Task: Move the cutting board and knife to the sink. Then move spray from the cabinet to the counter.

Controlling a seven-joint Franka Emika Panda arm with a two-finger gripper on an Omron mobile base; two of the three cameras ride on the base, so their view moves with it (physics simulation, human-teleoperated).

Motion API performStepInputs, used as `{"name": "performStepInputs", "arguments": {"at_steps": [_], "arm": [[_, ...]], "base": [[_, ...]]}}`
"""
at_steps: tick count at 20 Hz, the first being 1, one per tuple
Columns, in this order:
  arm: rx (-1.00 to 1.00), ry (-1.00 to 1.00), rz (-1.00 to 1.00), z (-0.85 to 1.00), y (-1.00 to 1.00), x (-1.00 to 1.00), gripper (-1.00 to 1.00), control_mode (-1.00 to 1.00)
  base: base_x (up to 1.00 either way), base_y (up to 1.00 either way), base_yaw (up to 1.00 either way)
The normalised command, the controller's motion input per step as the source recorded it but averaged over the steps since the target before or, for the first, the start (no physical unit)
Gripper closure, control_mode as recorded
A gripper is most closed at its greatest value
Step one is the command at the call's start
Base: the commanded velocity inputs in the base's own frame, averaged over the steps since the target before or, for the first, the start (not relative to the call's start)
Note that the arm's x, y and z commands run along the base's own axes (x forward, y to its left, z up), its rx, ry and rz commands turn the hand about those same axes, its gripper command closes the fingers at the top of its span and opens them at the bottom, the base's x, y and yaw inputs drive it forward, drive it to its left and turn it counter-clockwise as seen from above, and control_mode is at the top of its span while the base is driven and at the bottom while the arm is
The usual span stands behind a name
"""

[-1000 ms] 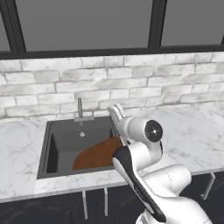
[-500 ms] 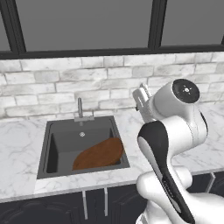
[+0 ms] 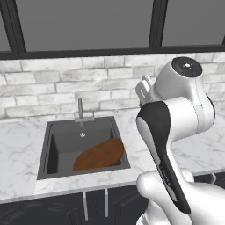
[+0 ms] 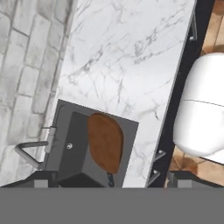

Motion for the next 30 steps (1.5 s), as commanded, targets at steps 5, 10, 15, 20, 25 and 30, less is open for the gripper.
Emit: {"name": "performStepInputs", "arguments": {"at_steps": [5,10,15,20,25,30], "arm": [[0.0,0.0,0.0,0.0,0.0,0.0,-1.0,-1.0],[0.0,0.01,0.0,-0.09,0.0,-0.39,-1.0,1.0],[0.0,0.0,0.0,0.0,0.0,0.0,-1.0,1.0],[0.0,0.0,0.0,0.0,0.0,0.0,-1.0,1.0],[0.0,0.0,0.0,0.0,0.0,0.0,-1.0,1.0],[0.0,0.0,0.0,0.0,0.0,0.0,-1.0,1.0]], "base": [[0.0,0.0,0.0],[-0.2,0.0,0.0],[-1.0,-0.13,-0.19],[-0.62,-0.03,-0.85],[-0.05,0.0,-1.0],[0.0,0.0,-1.0]]}}
